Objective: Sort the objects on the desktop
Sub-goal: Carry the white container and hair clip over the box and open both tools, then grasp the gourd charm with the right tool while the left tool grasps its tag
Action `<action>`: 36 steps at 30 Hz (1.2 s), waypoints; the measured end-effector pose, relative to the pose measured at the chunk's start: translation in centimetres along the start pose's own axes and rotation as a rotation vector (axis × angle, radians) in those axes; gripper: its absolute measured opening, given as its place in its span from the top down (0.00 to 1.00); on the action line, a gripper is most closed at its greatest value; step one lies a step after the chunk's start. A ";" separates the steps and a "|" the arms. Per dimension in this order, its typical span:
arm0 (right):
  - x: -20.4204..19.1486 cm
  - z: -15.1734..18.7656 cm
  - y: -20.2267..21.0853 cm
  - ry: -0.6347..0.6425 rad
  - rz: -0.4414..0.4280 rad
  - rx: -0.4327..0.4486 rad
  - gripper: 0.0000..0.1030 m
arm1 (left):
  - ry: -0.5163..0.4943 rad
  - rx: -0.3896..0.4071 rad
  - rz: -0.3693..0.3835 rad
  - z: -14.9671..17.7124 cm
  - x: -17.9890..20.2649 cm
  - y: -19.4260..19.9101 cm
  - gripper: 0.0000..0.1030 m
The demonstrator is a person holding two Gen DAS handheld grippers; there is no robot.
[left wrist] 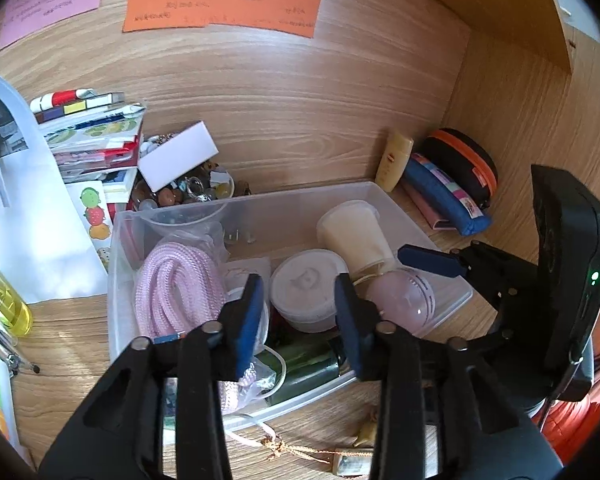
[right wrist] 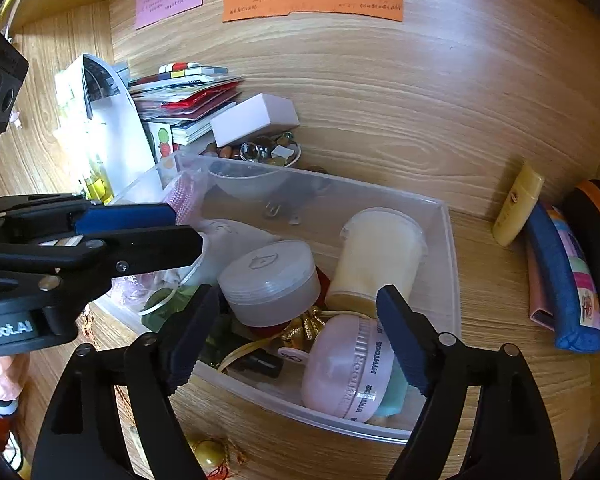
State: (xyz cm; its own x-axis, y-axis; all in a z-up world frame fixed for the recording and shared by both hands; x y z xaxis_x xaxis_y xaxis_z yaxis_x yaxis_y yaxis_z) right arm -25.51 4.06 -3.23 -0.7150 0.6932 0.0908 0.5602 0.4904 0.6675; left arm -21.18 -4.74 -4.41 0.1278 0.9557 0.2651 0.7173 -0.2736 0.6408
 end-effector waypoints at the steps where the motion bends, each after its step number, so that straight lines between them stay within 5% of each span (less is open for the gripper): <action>1: 0.0 0.0 0.1 0.002 0.004 0.001 0.22 | 0.003 0.007 -0.001 -0.1 -0.1 0.2 0.59; 8: -0.2 0.0 0.3 0.008 0.001 0.003 0.20 | 0.013 0.071 -0.027 -0.6 -0.4 1.5 0.40; 21: -1.3 -0.3 3.2 0.071 0.031 0.055 0.19 | 0.020 0.161 -0.093 -1.3 -1.8 3.8 0.29; 36: -0.3 2.8 7.3 0.011 0.048 0.036 0.18 | -0.047 0.083 -0.105 3.6 -1.6 6.5 0.15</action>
State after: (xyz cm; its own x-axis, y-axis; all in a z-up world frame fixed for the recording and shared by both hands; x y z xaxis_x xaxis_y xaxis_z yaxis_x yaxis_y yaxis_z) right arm -20.08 8.90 -0.46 -0.6913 0.7108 0.1300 0.6084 0.4755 0.6354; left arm -14.20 -7.64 -3.25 0.0802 0.9831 0.1644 0.7823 -0.1643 0.6008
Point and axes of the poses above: each gripper's, at about its wrist camera, not at the fingertips, and y roughly against the way its jaws point, x to its right, z to its underside, the point moved 4 cm from there along -y, roughly the way its jaws point, and after that the axes turned 6 degrees about y, right-handed, at the moved point
